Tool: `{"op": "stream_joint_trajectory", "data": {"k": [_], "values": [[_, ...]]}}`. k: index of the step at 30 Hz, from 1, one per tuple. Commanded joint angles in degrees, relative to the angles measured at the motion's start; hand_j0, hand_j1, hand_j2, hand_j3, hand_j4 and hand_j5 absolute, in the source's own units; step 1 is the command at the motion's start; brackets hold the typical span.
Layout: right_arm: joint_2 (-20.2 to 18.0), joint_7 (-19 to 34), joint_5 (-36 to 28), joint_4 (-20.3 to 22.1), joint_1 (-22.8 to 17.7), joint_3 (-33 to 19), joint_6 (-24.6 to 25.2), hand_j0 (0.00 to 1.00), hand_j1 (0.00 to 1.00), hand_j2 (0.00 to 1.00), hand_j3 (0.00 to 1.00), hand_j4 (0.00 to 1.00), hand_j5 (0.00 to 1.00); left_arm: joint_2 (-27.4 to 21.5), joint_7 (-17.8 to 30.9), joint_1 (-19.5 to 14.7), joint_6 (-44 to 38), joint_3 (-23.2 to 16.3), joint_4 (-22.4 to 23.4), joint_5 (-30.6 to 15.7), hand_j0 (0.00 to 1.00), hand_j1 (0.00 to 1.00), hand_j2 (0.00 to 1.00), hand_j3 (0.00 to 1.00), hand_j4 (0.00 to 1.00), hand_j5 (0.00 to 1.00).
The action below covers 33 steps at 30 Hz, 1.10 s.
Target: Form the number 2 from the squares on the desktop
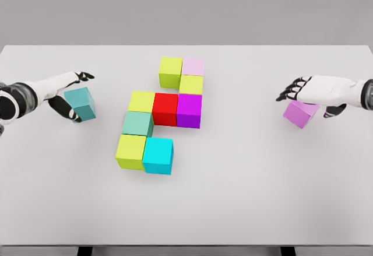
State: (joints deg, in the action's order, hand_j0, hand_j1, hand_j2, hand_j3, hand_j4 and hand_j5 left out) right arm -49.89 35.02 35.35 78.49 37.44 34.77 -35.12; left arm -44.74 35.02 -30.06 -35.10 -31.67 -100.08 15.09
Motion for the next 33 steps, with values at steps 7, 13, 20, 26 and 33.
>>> {"op": "stream_joint_trajectory", "data": {"k": [7,13,20,26,33], "values": [[0.9,0.0,1.0,-1.4,0.1,0.8,0.1,1.0,1.0,1.0,1.0,1.0,1.0,1.7,0.0,0.1,0.1,-0.7,2.3,2.5,0.99,0.99,0.99,0.99,0.99,0.99],[1.0,0.0,0.2,-1.1,0.2,0.7,0.1,0.57,0.57,0.57,0.57,0.57,0.57,2.4,0.0,0.1,0.1,-1.1,2.8,4.6,0.98,0.98,0.98,0.98,0.98,0.98],[2.2,0.0,0.1,-1.0,0.3,0.5,0.4,0.53,0.53,0.53,0.53,0.53,0.53,3.0,0.0,0.1,0.1,-1.1,3.2,6.6,0.97,0.97,0.97,0.97,0.97,0.97],[4.4,0.0,-0.5,-1.5,2.8,-0.1,0.4,0.52,0.52,0.52,0.52,0.52,0.52,2.9,0.0,0.4,0.1,-1.0,4.8,6.7,0.97,0.97,0.97,0.97,0.97,0.97],[7.9,0.0,-0.8,0.2,4.0,-0.2,0.1,0.52,0.52,0.52,0.52,0.52,0.52,2.8,0.0,0.3,0.1,-1.0,6.6,6.8,0.97,0.97,0.97,0.97,0.97,0.97]]}}
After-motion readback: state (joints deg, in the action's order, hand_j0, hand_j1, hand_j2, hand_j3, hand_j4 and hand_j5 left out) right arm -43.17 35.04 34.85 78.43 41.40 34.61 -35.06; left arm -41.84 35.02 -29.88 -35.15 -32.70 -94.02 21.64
